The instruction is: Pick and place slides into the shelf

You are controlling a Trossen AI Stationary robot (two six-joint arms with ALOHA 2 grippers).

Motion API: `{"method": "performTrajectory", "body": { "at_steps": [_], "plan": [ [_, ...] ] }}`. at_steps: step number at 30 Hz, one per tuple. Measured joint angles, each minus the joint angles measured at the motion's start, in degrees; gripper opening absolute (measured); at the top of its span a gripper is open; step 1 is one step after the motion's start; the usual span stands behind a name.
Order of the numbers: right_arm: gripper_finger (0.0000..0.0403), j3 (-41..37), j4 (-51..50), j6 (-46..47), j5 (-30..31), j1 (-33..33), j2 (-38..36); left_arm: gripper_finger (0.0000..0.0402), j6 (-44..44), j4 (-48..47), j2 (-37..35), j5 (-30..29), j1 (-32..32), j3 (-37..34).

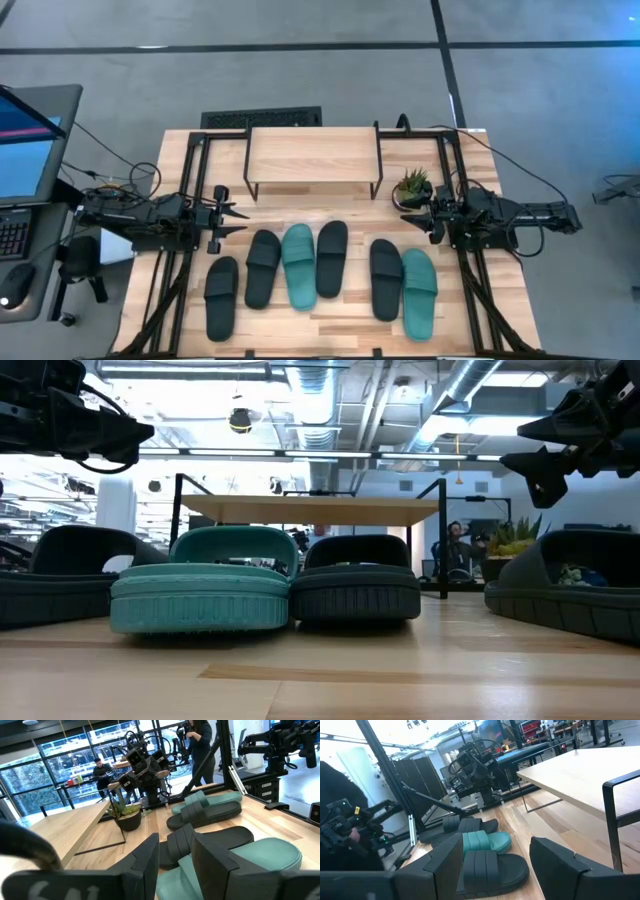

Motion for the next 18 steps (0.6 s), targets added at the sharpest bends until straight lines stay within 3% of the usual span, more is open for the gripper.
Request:
{"method": "performTrajectory", "body": {
  "at_steps": [13, 18],
  "plan": [
    [0.0214, 0.0, 0.0, 0.0, 0.0, 0.0, 0.0, 0.0103, 0.0, 0.0, 0.0, 0.0, 0.0, 0.0],
    [0.0214, 0.0, 0.0, 0.0, 0.0, 0.0, 0.0, 0.0103, -5.1, 1.4, 0.0, -1.6, 0.0, 0.0]
  ]
}}
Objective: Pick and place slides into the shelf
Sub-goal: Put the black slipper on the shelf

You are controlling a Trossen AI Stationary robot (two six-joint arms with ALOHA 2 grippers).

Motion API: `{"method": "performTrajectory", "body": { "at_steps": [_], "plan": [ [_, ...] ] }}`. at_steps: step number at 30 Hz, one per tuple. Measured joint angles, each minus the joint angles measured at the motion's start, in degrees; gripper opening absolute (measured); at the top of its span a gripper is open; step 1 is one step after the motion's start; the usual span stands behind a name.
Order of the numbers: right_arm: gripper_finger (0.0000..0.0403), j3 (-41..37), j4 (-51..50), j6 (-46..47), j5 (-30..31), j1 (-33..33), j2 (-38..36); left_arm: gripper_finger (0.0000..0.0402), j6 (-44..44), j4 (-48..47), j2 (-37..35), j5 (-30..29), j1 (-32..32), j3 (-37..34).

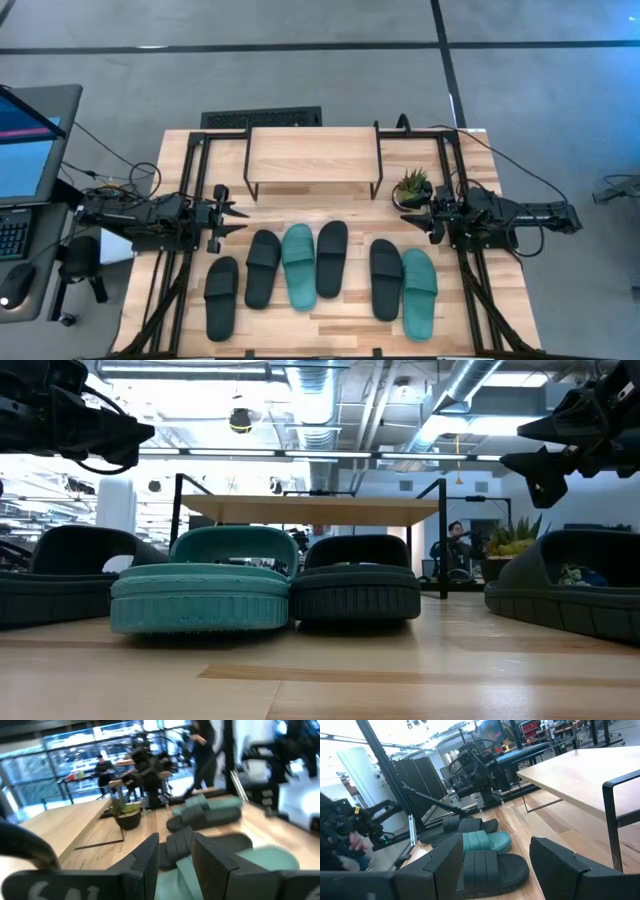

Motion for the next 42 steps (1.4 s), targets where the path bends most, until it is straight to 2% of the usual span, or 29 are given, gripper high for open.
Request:
{"method": "performTrajectory", "body": {
  "at_steps": [6, 8, 11, 16, 22, 25, 29, 31, 36, 39, 42],
  "plan": [
    [0.0214, 0.0, 0.0, 0.0, 0.0, 0.0, 0.0, 0.0103, -19.8, 4.4, 0.0, -7.3, 0.0, 0.0],
    [0.0214, 0.0, 0.0, 0.0, 0.0, 0.0, 0.0, 0.0103, -27.0, 4.4, 0.0, -8.1, 0.0, 0.2],
    [0.0214, 0.0, 0.0, 0.0, 0.0, 0.0, 0.0, 0.0103, -32.5, 3.9, 0.0, -8.5, 0.0, 0.3],
    [0.0214, 0.0, 0.4, 1.9, 0.0, 0.0, 0.0, 0.0103, -36.2, 4.8, 0.0, -8.4, 0.0, 0.3],
    [0.0214, 0.0, 7.2, 23.9, 0.0, 0.0, 0.0, 0.0103, -44.1, 12.2, 0.0, -9.1, 0.0, 0.4],
    [0.0214, 0.0, 8.7, 30.3, 0.5, 0.0, -0.1, 0.0103, -48.3, 14.6, 0.0, -12.0, 0.0, 0.5],
    [0.0214, 0.0, 9.0, 31.1, 1.5, -0.8, 0.0, 0.0103, -48.2, 14.4, 0.0, -17.7, 0.0, 0.5],
    [0.0214, 0.0, 9.2, 33.2, 1.6, -0.6, 0.0, 0.0103, -49.4, 14.4, 0.0, -18.5, 0.0, 0.5],
    [0.0214, 0.0, 8.9, 40.9, 1.5, -0.6, 0.0, 0.0103, -52.0, 14.4, 0.0, -18.4, 0.0, 0.6],
    [0.0214, 0.0, 8.7, 40.6, 1.6, -0.7, 0.0, 0.0103, -51.5, 14.0, 0.0, -15.6, 0.0, 0.6],
    [0.0214, 0.0, 8.7, 36.1, 3.2, -1.3, 0.0, 0.0103, -49.3, 13.8, 0.0, -14.4, 0.0, 0.6]
  ]
}}
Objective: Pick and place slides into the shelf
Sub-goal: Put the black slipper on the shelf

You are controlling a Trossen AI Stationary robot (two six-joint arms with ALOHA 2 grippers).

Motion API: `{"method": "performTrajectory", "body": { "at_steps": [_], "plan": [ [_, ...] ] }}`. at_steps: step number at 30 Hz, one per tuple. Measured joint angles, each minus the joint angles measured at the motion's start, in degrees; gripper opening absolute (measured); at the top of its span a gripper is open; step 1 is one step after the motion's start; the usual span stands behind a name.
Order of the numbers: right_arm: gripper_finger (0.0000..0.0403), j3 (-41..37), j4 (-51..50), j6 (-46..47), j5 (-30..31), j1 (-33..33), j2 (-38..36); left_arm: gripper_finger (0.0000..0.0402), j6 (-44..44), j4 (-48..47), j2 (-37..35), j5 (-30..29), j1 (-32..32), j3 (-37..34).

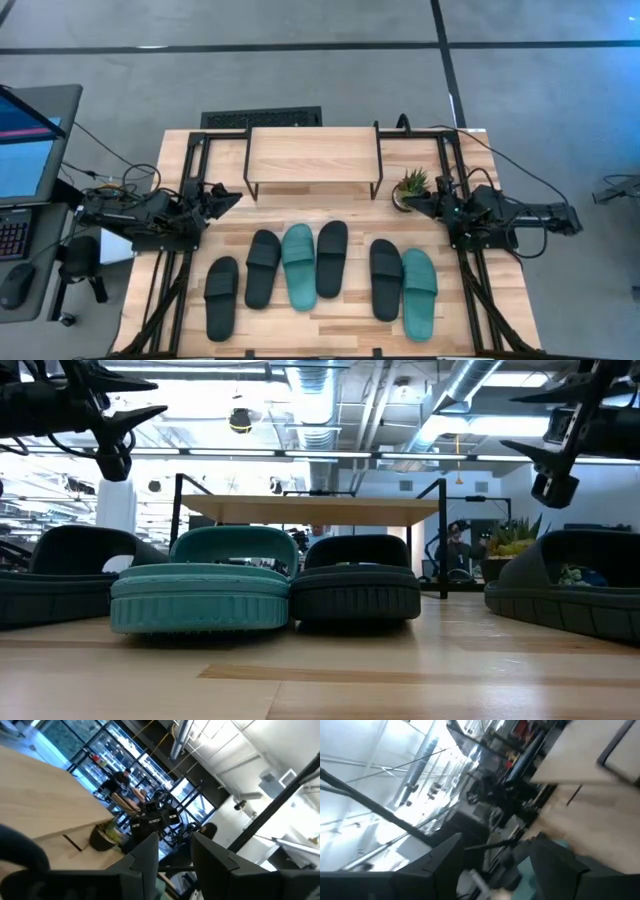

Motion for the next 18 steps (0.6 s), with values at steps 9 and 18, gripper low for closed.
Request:
{"method": "performTrajectory", "body": {
  "at_steps": [9, 18],
  "plan": [
    [0.0214, 0.0, 10.6, 3.9, 4.4, -0.9, 0.0, 0.0103, -5.3, -0.1, 0.0, 5.6, 0.0, 0.0],
    [0.0214, 0.0, 8.4, 6.0, 3.7, 0.0, 0.0, 0.0103, -5.7, -1.5, 0.0, 6.2, 0.0, 0.1]
  ]
}}
